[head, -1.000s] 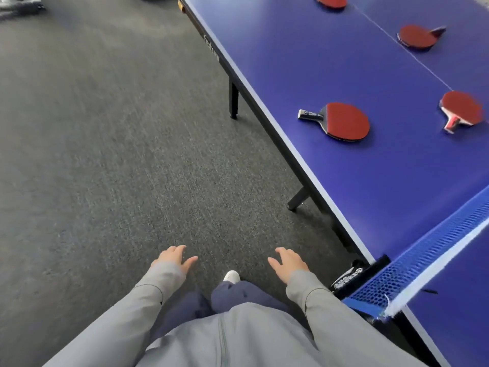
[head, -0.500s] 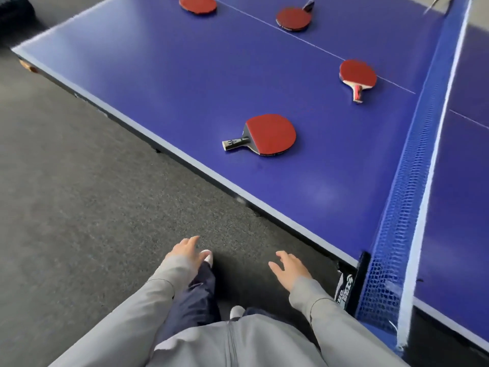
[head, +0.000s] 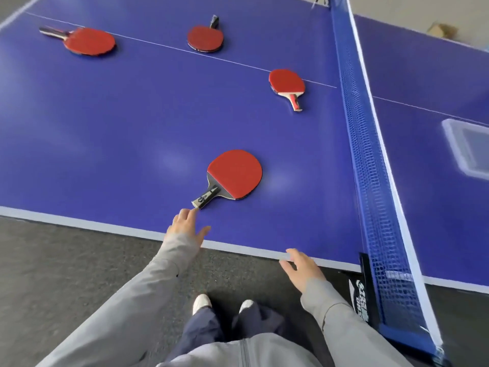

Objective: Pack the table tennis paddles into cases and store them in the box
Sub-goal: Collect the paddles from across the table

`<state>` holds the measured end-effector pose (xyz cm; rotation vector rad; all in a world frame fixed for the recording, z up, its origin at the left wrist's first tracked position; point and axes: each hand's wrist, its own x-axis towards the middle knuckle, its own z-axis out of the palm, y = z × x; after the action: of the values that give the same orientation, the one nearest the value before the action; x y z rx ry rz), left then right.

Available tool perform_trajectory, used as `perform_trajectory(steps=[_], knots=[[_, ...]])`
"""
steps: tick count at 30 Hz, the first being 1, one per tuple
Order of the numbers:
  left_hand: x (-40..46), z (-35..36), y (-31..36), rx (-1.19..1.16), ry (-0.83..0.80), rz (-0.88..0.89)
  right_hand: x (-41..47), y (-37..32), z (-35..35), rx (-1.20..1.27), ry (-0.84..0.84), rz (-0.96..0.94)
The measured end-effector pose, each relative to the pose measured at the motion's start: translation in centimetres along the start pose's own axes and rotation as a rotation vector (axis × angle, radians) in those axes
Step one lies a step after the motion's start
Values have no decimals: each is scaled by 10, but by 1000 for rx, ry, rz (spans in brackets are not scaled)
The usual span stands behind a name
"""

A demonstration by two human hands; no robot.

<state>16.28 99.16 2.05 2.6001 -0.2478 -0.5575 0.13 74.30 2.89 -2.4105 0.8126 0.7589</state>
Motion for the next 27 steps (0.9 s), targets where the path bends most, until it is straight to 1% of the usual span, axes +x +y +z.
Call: perform_trajectory(steps=[2,4,9,12,15,18,20,22,24,27], knots=[[20,-5,4,25,33,28,10,-7,-9,28,36,14],[41,-7,10,51,26,26,21,-12,-19,62,68,24],[84,0,21,141,-41,-58,60,-25,-43,113,108,-8],[97,9,24,154,-44,-84,89,-30,-61,145,139,-38],[103,12,26,24,-18,-133,121,-35,-85,165,158,-58],[104,12,29,-7,-81,-125,159,-38,-110,218,184,-70],[101,11,34,-76,-109,-127,186,-41,-126,239,211,-84],[99,12,43,-211,-70,-169,212,-45,-142,249,242,-100],[103,10,55,-326,-7,-258,236,-49,-159,261,286,-115],[119,10,72,-438,2,-339,271,-58,-181,309,366,-116]])
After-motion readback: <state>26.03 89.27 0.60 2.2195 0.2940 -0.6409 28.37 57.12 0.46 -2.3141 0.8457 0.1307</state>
